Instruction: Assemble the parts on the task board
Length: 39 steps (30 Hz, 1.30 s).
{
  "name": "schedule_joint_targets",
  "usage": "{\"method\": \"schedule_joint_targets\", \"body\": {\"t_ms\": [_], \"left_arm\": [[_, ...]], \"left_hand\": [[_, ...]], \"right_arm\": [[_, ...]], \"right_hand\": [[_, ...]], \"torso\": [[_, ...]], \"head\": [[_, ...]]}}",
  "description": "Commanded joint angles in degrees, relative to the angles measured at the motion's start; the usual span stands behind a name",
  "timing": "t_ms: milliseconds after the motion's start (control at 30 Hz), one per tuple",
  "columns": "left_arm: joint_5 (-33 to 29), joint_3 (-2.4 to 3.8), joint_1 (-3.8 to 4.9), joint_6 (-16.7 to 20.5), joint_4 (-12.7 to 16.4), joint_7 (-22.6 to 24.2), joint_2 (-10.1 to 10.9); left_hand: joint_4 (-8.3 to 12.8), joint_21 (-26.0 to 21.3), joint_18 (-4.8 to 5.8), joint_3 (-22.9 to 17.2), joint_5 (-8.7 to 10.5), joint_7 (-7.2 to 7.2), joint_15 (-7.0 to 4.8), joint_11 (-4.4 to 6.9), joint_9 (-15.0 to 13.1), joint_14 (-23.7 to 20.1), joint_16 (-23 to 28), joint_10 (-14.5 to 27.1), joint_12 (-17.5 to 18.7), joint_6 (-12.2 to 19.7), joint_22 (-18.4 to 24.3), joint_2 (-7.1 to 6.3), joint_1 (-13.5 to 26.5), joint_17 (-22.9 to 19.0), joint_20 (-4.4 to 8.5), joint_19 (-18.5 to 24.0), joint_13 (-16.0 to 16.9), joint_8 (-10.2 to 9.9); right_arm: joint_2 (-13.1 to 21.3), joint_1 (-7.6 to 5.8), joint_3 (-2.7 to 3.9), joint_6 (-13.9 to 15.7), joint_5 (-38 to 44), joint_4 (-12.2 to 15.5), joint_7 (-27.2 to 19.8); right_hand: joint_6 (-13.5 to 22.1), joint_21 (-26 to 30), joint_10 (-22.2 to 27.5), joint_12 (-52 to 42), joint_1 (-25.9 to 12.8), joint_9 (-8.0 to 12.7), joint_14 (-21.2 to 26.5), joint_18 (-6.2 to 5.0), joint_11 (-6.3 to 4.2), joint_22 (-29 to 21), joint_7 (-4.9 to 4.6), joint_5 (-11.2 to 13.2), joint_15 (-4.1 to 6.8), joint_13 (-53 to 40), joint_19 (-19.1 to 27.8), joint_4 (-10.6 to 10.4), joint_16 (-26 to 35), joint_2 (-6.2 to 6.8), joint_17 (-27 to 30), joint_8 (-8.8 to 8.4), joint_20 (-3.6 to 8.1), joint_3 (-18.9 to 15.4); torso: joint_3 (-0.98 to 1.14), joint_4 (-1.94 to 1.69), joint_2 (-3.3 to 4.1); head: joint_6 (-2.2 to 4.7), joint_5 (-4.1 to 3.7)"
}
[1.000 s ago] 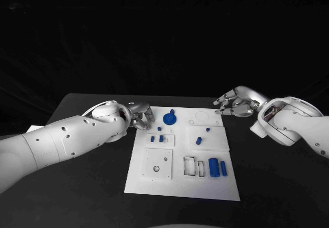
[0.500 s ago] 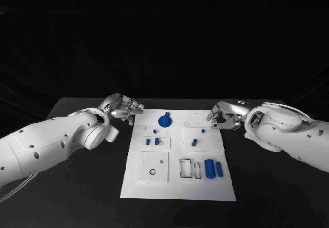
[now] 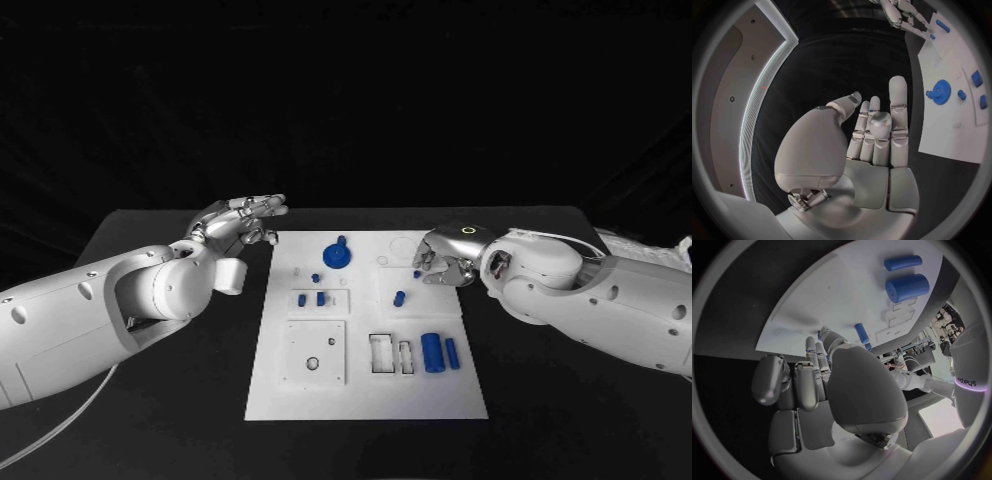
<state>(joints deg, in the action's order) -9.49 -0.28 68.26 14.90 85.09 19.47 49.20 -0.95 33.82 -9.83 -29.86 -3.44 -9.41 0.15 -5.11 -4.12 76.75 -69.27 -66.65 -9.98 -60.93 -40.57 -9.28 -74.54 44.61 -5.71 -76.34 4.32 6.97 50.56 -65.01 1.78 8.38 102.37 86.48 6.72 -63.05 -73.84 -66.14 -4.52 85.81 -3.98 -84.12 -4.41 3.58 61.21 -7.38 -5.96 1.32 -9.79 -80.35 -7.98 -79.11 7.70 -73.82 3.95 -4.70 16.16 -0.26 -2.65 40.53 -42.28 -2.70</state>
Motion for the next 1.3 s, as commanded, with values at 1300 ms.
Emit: {"method": "schedule_joint_targets", "body": {"t_ms": [1300], "left_arm": [[-3.3,-0.05,-0.01,-2.8,1.5,0.1,0.4]], "left_hand": [[1.5,-1.5,-0.53,1.1,-0.56,-0.52,0.31,-0.49,0.2,-1.9,1.2,1.8,-1.1,1.3,0.8,1.15,-1.7,-2.8,-0.14,1.0,-0.1,0.3]], "right_arm": [[-3.3,1.01,-0.21,-3.4,6.3,-1.8,2.7]], "right_hand": [[-4.0,-0.6,-6.5,0.4,-0.1,-0.9,-3.0,-0.87,-0.13,1.2,-0.10,2.5,0.02,4.5,-0.9,7.0,-0.1,-1.17,0.4,0.23,0.19,13.1]], "torso": [[0.11,0.10,-0.07]], "head": [[-0.83,0.47]]}}
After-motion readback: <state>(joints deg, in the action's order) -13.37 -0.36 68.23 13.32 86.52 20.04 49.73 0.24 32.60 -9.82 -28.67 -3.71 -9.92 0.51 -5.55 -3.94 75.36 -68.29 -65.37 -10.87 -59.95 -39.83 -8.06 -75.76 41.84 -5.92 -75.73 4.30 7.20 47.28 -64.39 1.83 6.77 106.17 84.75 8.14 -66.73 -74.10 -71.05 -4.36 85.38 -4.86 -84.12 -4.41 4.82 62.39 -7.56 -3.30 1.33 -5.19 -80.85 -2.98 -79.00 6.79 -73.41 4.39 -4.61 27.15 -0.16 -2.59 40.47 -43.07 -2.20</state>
